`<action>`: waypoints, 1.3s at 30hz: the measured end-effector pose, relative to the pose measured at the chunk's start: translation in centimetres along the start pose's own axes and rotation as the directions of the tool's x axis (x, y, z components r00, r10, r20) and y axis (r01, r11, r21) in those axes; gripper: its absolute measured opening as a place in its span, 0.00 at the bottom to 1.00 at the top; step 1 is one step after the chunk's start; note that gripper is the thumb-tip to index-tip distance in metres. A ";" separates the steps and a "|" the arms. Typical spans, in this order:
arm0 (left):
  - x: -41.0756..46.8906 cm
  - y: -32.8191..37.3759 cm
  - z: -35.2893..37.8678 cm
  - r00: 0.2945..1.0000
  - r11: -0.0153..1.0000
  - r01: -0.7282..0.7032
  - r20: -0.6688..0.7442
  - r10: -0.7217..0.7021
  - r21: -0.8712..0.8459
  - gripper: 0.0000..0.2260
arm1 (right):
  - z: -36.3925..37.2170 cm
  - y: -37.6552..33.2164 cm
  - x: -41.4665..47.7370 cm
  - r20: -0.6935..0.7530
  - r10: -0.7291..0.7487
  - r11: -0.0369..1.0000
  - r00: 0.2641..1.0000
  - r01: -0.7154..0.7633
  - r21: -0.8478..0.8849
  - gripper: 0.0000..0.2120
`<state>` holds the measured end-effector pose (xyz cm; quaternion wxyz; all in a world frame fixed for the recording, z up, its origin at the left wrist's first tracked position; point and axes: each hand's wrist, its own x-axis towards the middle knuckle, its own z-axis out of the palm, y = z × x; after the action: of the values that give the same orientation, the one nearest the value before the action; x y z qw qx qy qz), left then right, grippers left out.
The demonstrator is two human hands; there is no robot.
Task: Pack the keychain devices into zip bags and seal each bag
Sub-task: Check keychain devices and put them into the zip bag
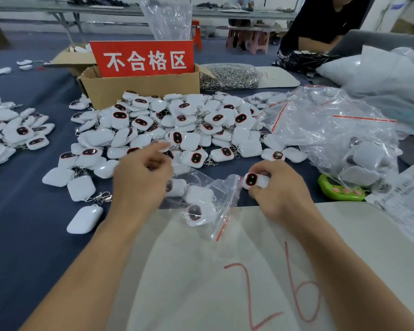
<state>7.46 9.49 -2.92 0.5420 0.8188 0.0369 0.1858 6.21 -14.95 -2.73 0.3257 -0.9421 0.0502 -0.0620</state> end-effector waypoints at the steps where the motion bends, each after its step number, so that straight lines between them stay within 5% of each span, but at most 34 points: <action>1: 0.4 0.0 -0.3 0.990 0.990 0.054 -0.121 -0.070 -0.127 0.17 | 0.0 0.0 0.0 -0.001 0.010 0.997 1.000 -0.010 0.079 0.12; 4: 1.1 0.2 -0.9 0.910 0.931 0.105 -0.343 -0.232 -0.350 0.15 | 0.4 0.1 0.0 -0.040 0.012 0.986 0.999 -0.006 0.165 0.14; 6: 0.8 0.4 -0.8 0.901 0.941 0.096 -0.373 -0.220 -0.325 0.15 | 0.5 -0.1 0.0 -0.101 0.049 0.974 0.994 -0.025 0.226 0.11; 11: -0.3 0.4 0.5 0.993 0.986 0.050 -0.109 -0.033 0.160 0.13 | 0.0 -0.4 0.2 -0.103 0.142 0.841 0.984 -0.065 0.538 0.05; 14: -0.8 0.3 1.0 1.000 0.757 -0.001 -0.002 0.003 0.653 0.08 | -0.4 -0.5 0.5 0.068 0.204 0.686 0.977 -0.192 0.702 0.05; 19: -1.1 1.0 1.2 0.989 0.840 0.021 -0.132 0.061 0.542 0.08 | -0.9 -1.1 0.5 0.211 0.242 0.426 0.947 -0.299 0.854 0.11; 25: -2.7 2.0 2.6 0.965 0.866 -0.158 -0.110 0.237 0.473 0.09 | -0.3 -1.5 0.3 0.162 0.186 0.458 0.969 -0.231 0.858 0.12; 39: -2.6 2.0 3.0 0.979 0.868 -0.127 -0.080 0.188 0.480 0.11 | -0.8 -1.5 -0.2 0.122 0.017 0.535 0.992 -0.112 0.838 0.12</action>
<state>5.78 5.34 -2.81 0.3057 0.9132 0.0477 0.2652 5.93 -14.26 -1.16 0.7427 -0.6685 0.0329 -0.0198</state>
